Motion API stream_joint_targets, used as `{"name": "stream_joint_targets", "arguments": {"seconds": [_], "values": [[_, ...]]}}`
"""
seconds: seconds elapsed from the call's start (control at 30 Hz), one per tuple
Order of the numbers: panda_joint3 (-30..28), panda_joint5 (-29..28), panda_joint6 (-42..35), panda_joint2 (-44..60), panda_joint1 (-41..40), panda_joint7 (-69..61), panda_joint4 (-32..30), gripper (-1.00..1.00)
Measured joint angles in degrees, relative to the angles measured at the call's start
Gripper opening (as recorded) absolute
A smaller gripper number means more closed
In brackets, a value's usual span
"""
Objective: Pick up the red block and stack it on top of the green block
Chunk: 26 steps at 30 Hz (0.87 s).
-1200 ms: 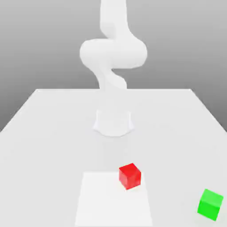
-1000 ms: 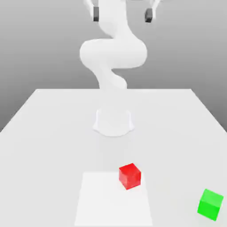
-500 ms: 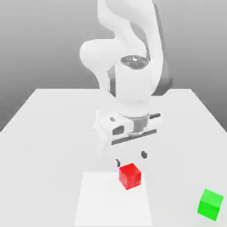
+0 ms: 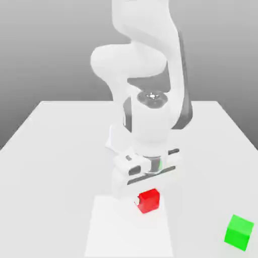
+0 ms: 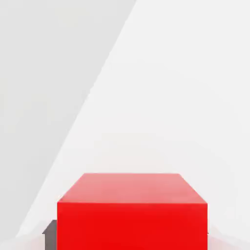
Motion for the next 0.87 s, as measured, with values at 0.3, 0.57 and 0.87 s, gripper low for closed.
{"name": "stream_joint_targets", "arguments": {"seconds": [0.3, 0.57, 0.87], "values": [[3.35, -2.02, -12.2, -2.85, 4.8, 0.11, 9.26, -1.0], [8.54, -3.12, -20.46, 5.58, 11.37, -1.29, 25.82, -1.0], [8.27, -5.96, -14.64, 15.66, 13.94, 0.26, 29.98, 1.0]]}}
